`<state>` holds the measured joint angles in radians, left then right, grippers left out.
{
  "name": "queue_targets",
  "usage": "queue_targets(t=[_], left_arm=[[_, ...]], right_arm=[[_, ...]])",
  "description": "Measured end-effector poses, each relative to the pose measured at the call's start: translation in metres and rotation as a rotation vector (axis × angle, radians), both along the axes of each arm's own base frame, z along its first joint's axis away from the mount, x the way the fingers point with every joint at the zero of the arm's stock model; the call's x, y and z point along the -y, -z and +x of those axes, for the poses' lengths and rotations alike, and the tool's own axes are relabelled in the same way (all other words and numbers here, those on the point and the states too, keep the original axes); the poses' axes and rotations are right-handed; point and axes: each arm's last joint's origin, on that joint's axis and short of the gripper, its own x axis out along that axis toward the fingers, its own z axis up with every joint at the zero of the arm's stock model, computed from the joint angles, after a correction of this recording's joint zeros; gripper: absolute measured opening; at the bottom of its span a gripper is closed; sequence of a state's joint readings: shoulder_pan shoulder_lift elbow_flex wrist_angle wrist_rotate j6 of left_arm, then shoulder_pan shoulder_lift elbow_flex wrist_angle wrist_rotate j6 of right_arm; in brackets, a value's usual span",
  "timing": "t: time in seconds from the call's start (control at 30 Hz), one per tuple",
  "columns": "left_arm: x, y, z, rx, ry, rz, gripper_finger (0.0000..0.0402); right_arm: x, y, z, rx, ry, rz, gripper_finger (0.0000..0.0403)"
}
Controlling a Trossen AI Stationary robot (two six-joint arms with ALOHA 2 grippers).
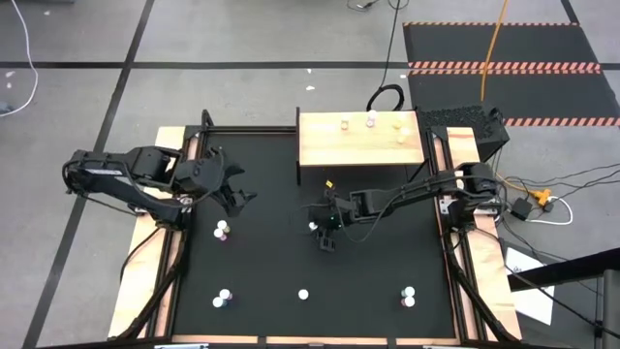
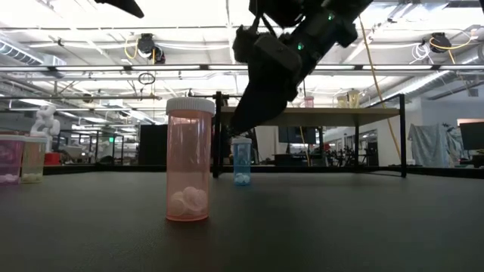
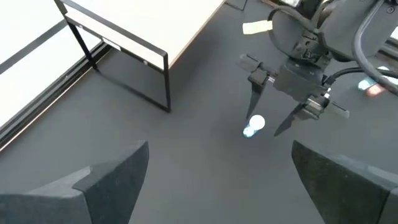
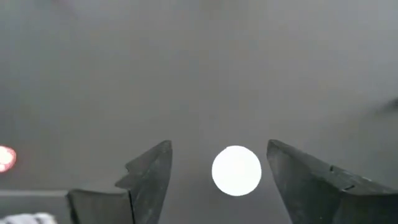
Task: Pick and place medicine bottles onto shelf by color
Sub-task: Put the top middle blue pill bottle on the shelf
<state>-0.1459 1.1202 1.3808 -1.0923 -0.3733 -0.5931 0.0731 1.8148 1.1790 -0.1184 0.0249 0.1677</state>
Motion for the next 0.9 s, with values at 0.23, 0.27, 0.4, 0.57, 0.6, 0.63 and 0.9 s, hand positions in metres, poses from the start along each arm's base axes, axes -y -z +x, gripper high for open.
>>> queue_targets(t=[0.23, 0.27, 0.4, 0.57, 0.6, 0.63, 0.9], left_arm=[[0.001, 0.002, 0.004, -0.02, 0.007, 0.012, 0.0392], [0.0, 0.002, 0.003, -0.017, 0.007, 0.012, 0.0392], [0.0, 0.002, 0.003, -0.019, 0.007, 0.013, 0.0392], [0.0, 0.002, 0.003, -0.017, 0.008, 0.013, 0.0392], [0.0, 0.002, 0.003, -0.018, 0.008, 0.014, 0.0392], [0.0, 0.002, 0.003, -0.019, 0.01, 0.016, 0.0392], [0.0, 0.002, 0.003, -0.023, 0.02, 0.025, 0.0392]], right_arm=[[0.001, 0.007, 0.002, -0.012, 0.007, -0.002, 0.0234], [0.002, 0.007, 0.002, -0.013, 0.014, -0.007, 0.0228], [0.008, 0.007, 0.002, -0.019, 0.024, 0.0, 0.0203], [0.013, 0.009, 0.001, -0.03, 0.004, 0.039, 0.0181], [0.014, 0.009, 0.001, -0.031, 0.005, 0.04, 0.0179], [0.015, 0.01, 0.001, -0.032, 0.008, 0.04, 0.0177], [0.017, 0.01, 0.0, -0.035, 0.005, 0.033, 0.0176]])
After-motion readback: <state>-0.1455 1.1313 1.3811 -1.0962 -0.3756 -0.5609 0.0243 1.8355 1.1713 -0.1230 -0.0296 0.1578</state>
